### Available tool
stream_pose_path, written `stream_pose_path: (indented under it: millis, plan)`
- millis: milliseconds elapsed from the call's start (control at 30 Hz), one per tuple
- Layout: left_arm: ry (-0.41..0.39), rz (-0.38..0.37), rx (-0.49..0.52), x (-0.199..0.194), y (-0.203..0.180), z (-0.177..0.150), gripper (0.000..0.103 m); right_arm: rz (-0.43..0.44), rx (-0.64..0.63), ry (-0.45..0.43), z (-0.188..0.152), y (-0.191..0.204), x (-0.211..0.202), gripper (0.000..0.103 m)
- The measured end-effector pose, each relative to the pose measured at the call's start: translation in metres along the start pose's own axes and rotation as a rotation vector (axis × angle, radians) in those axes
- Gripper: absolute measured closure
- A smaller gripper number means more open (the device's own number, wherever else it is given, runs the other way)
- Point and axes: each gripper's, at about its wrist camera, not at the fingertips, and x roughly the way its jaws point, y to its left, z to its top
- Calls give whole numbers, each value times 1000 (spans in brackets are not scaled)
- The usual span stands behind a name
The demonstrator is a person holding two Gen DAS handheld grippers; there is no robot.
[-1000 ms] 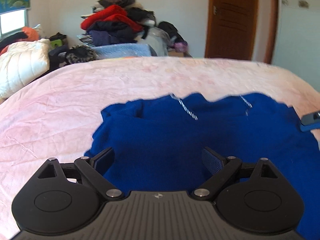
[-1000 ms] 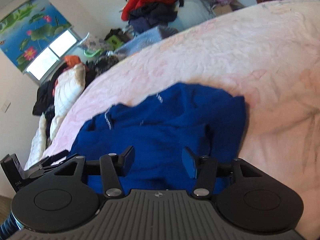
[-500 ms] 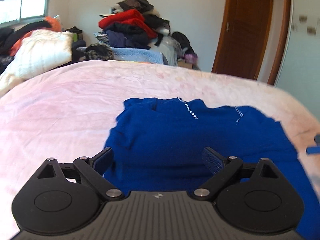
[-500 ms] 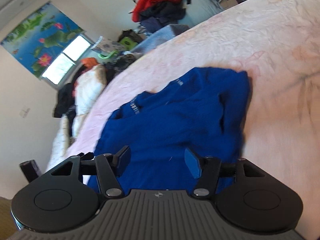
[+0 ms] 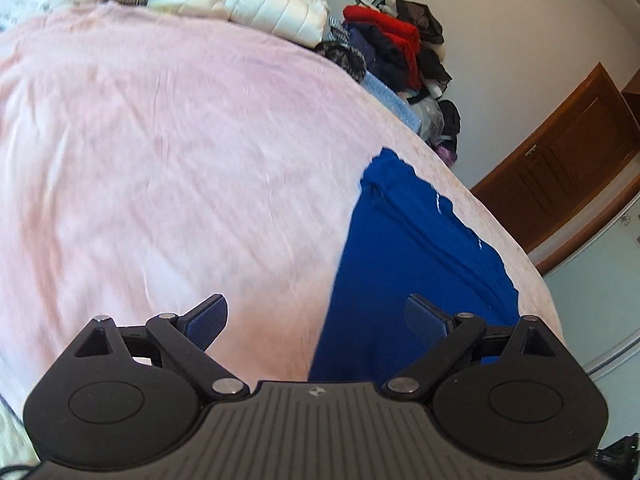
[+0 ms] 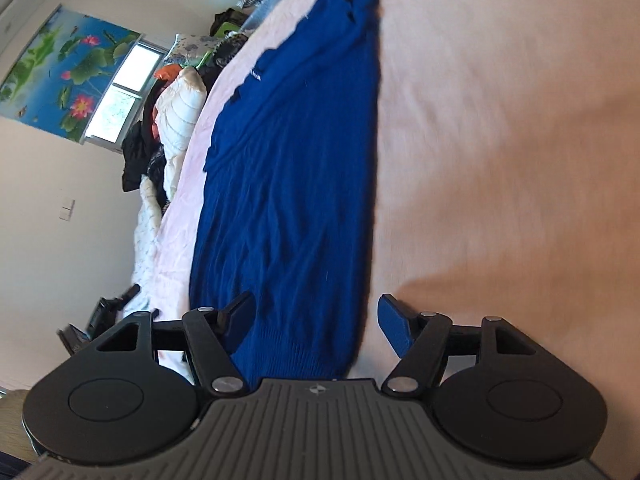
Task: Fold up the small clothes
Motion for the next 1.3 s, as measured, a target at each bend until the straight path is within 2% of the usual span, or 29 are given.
stream_pose_path:
  millis: [133,200,300,367,500,633,767,800,833,867,900,933,1033,1067,1100,1133,1167,1233,1300]
  plan:
    - [101,-21,12,8,1,-32,7,34,10,21,-17,4,10,33]
    - [141,-54,-6,12,2,-43,7,34,2,18,-20,9,11,33]
    - [172,-101,-44,12,3,-48,7,43,7,29,-24,13,10,34]
    - [228,-162,-105,15,9,-47,7,52,17,27,-26,13,8,34]
    - [297,-243,-182,19,13,-49,7,106,91,33,-31,2,9,37]
    - [315,-257,-235,25,14,-53,7,131,132,64,-36,-6,19,51]
    - [324,-269,-228,30,11,-49,8,163,159,65,-36,-9,22,51]
    - [325,-258,-215,32,9,-49,12,171,170,62,-34,-10,22,52]
    - [333,-242,-196,34,6,-49,28,177,180,59,-34,-11,23,53]
    - [345,-223,-171,37,3,-49,54,182,186,55,-33,-12,23,54]
    - [361,-194,-133,40,-1,-49,73,188,191,51,-34,-13,24,56]
    - [375,-171,-103,43,-4,-50,74,190,193,50,-34,-13,25,58]
    - [371,-174,-90,44,-6,-52,75,185,176,54,-38,-13,27,64]
    - [369,-171,-79,44,-7,-52,79,183,175,55,-38,-13,29,65]
    - [369,-165,-73,43,-7,-53,80,177,175,52,-39,-13,30,72]
    - [372,-166,-70,43,-6,-53,84,166,170,55,-39,-13,32,85]
    - [376,-168,-68,43,-6,-54,91,162,168,56,-40,-13,34,91]
    - [378,-160,-65,44,-6,-55,94,127,145,55,-41,-11,38,93]
    - [371,-156,-57,43,-5,-55,97,130,124,51,-42,-7,39,93]
